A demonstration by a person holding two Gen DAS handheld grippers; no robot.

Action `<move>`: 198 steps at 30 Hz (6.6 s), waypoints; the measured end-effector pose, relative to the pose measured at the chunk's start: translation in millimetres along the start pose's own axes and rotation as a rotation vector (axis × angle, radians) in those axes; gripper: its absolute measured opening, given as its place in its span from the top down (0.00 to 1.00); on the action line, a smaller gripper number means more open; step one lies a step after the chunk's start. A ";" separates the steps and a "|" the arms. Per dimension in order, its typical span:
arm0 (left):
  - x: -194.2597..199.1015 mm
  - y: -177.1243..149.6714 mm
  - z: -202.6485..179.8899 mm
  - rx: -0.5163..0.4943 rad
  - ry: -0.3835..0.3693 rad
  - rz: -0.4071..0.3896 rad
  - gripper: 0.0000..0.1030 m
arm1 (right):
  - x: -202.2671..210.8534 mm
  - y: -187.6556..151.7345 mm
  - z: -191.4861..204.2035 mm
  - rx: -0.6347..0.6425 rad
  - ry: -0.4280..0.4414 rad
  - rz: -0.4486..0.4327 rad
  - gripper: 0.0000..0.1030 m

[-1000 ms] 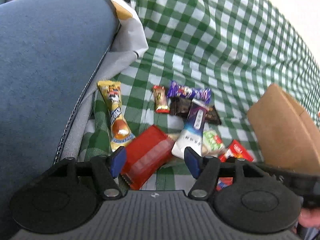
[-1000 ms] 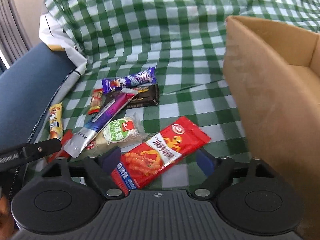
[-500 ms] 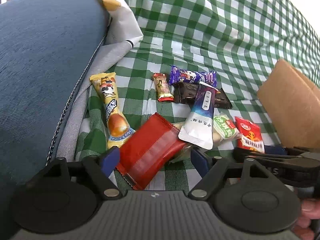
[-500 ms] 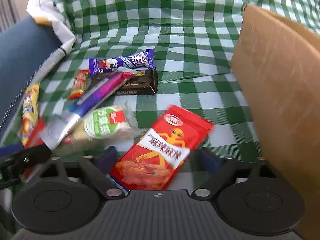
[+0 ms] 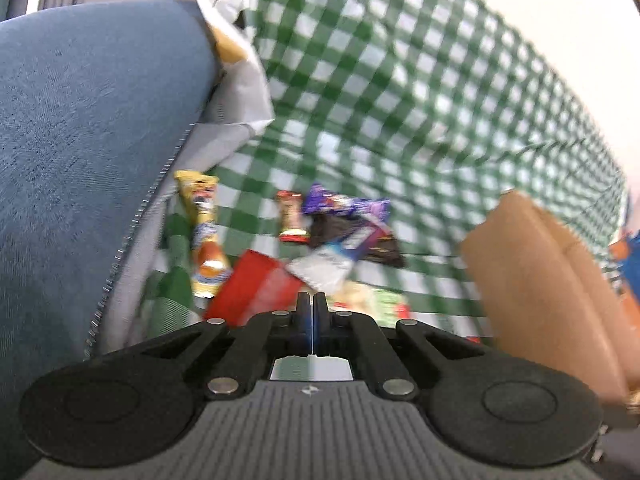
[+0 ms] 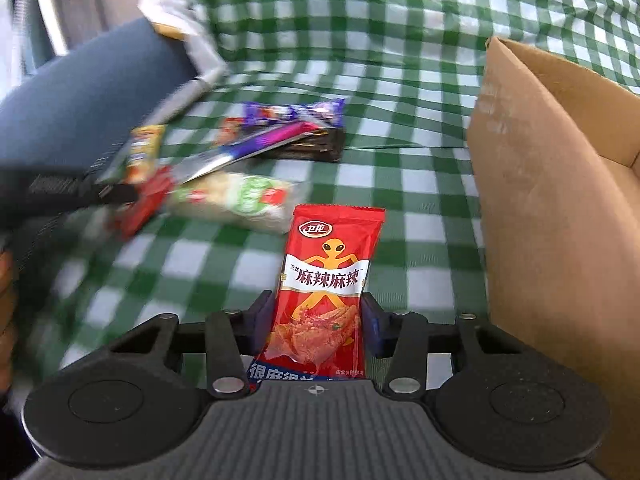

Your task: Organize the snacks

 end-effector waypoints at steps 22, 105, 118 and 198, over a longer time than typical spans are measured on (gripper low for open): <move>-9.3 -3.3 27.7 0.045 0.187 0.028 0.37 | 54.0 -57.5 -5.4 0.127 0.019 -0.004 0.54; -28.1 -66.5 -78.0 -0.270 0.056 0.183 0.16 | 20.1 -61.1 -21.8 0.071 -0.041 0.073 0.52; -36.1 -64.4 -76.2 -0.343 0.121 0.165 0.15 | 17.9 -59.5 -21.8 0.078 -0.047 0.076 0.51; 25.1 3.5 -113.3 -0.039 -0.054 -0.027 0.54 | 130.2 2.1 -31.1 0.076 -0.097 -0.281 0.53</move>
Point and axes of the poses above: each gripper's, at about its wrist camera, not at the fingertips, and x roughly against the way its jaws point, z to its left, y to its top, the point moved 10 cm from there along -x, roughly the way its jaws point, and after that the axes turned 2 degrees about -x, right-handed, at the moved point
